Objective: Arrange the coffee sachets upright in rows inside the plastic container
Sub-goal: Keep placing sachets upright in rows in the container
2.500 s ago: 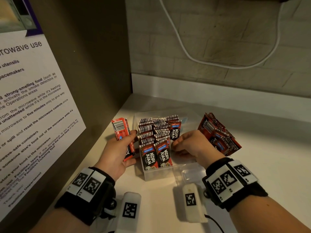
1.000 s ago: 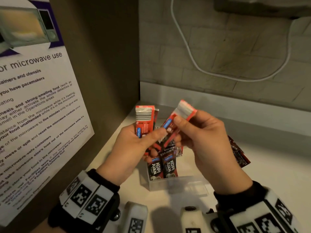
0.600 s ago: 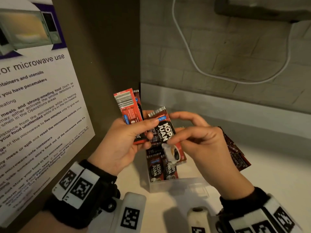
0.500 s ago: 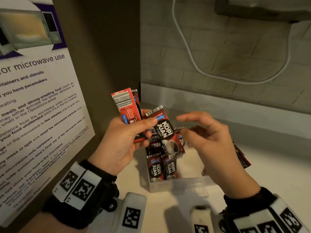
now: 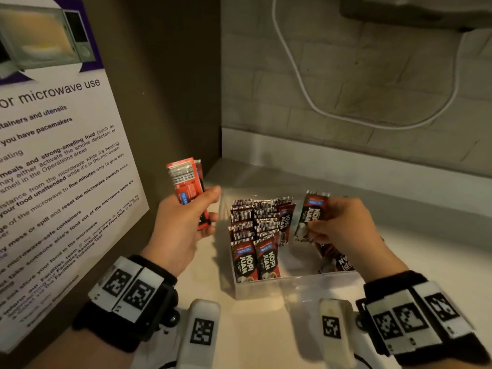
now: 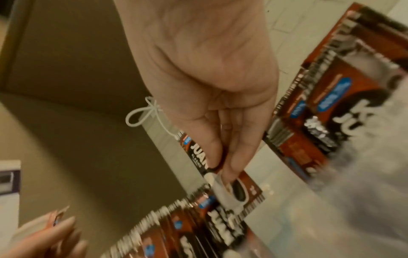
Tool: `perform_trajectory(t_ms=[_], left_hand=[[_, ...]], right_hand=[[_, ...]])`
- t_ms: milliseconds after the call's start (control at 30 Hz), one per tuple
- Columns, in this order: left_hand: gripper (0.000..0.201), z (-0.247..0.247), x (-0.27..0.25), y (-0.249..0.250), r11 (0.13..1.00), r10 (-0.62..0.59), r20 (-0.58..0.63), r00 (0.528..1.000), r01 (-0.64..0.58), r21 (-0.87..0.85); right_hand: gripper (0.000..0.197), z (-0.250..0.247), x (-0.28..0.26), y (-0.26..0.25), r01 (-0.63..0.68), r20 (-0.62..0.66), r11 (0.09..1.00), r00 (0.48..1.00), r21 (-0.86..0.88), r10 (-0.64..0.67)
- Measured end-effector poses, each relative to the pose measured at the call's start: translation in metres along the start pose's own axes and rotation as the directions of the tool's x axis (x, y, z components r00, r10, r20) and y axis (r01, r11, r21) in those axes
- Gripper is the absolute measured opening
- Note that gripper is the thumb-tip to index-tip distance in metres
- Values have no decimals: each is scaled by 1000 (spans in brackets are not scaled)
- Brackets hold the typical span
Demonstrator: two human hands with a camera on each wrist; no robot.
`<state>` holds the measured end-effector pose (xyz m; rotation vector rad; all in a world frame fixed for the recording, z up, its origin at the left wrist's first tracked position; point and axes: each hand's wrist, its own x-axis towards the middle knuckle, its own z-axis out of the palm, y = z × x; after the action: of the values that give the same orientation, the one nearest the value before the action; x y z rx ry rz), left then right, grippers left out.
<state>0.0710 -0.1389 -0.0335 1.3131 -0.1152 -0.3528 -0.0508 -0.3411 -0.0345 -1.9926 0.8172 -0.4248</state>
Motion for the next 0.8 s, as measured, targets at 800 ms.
perform_trajectory(t_ms=[800], left_hand=[[14, -5, 6, -27, 995, -101, -36, 994, 100, -7]], right_hand=[[3, 41, 4, 18, -247, 135, 954, 965, 170, 225]])
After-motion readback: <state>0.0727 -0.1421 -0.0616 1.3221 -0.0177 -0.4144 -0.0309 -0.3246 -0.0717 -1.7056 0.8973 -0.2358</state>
